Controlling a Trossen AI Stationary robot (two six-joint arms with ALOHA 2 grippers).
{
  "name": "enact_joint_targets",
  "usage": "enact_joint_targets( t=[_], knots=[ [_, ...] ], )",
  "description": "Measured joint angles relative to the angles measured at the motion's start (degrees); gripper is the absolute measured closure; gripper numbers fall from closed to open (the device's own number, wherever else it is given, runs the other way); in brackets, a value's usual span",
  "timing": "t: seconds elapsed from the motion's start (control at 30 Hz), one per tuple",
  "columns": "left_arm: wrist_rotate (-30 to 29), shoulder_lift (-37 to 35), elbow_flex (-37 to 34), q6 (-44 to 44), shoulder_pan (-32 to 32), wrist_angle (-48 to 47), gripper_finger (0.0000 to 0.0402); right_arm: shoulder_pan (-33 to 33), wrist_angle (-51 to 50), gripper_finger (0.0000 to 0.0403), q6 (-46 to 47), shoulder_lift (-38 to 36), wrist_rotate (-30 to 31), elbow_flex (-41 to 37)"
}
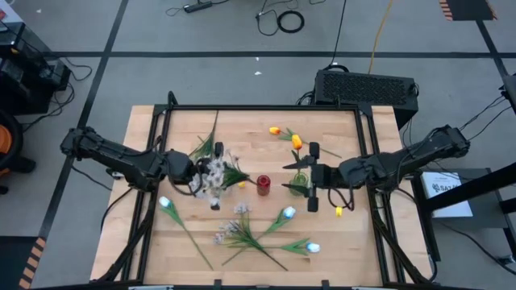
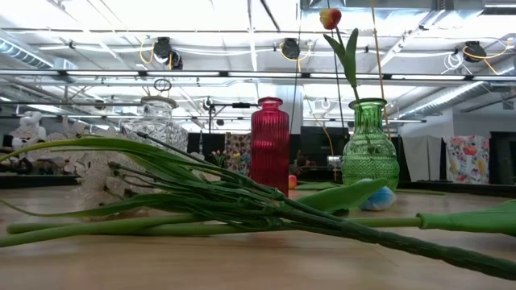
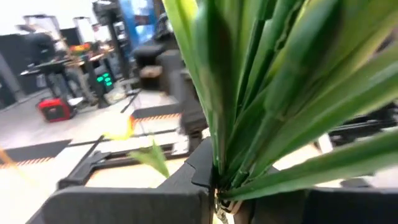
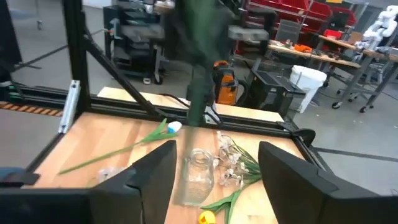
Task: Sort flowers into vase by color
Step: Put the top right white flowers into the red vase
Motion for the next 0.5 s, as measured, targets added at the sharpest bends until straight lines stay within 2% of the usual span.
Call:
enact_joint_targets(
  t=[0.23, 0.5],
  knots=[
    [1.5, 1.6, -1.3, -1.1, 3.5, -2.6, 0.0373, 2.8, -2.1, 0.0195, 0.0, -4.6, -0.2, 0.0],
    [1.9, 6.0, -1.4, -1.4, 6.2, -2.3, 0.0373, 3.7, -2.5, 0.0200, 0.0, -5.6, -0.2, 0.0]
  ],
)
